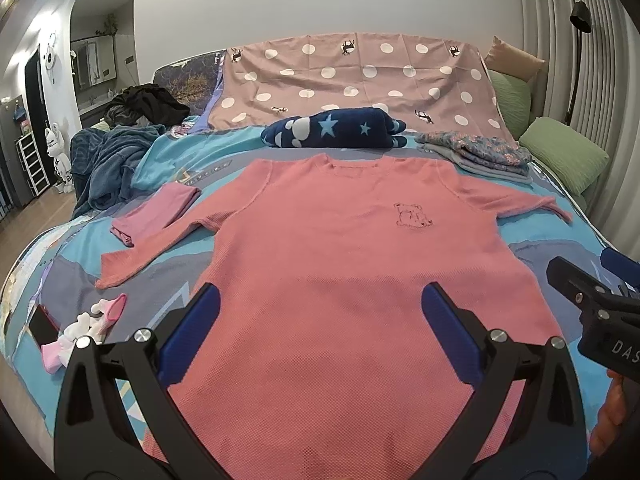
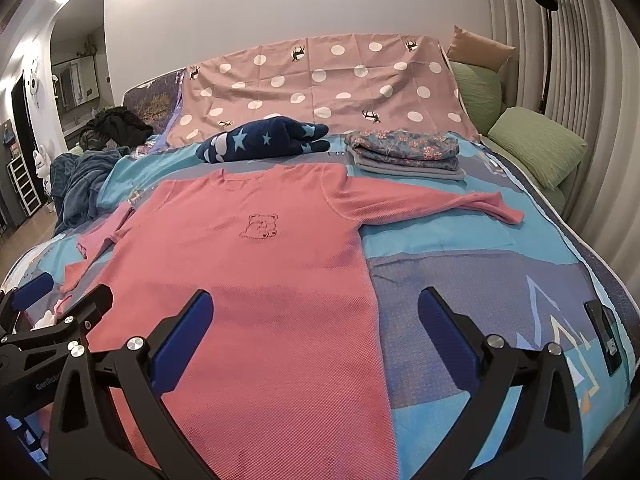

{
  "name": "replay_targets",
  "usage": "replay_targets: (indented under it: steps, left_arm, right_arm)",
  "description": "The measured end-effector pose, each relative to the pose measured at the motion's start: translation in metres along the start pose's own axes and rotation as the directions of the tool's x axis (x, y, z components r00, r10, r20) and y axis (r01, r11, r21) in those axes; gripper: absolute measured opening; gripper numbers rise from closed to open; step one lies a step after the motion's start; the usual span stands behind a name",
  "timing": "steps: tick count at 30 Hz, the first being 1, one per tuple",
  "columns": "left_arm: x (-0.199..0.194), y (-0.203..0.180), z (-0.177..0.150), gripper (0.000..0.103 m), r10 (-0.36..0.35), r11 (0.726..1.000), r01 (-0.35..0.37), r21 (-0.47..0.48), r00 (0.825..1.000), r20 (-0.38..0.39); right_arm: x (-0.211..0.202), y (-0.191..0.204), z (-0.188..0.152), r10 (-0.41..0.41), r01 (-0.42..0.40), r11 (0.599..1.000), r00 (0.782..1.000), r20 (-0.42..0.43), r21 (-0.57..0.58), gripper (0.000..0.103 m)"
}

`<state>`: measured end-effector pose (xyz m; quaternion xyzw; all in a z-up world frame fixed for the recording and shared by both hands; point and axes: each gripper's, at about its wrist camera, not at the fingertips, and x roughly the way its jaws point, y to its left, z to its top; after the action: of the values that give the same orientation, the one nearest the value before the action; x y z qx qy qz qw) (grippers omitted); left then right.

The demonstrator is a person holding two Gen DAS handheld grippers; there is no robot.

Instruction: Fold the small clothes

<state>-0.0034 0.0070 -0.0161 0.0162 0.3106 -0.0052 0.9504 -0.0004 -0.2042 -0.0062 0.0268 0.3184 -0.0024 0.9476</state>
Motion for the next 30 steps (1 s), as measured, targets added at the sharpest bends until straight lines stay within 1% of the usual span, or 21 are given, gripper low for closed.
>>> replay_targets:
  steps: [2, 5, 30]
  left_arm:
    - [0.001, 0.001, -0.001, 0.101, -0.003, 1.0, 0.003, 0.0, 1.0, -0.002]
    - [0.002, 0.002, -0.002, 0.101, -0.011, 1.0, 0.011, -0.003, 1.0, -0.005]
    - [0.005, 0.004, -0.007, 0.101, -0.025, 1.0, 0.025, -0.014, 1.0, -0.014]
  right_arm:
    - [0.002, 0.001, 0.0, -0.008, 0.008, 1.0, 1.0, -0.01, -0.005, 0.102]
    - [0.004, 0.003, 0.0, 0.002, -0.002, 1.0, 1.0, -0.022, -0.007, 0.102]
    - [0.006, 0.014, 0.002, 0.005, -0.006, 1.0, 1.0, -0.022, -0.019, 0.102]
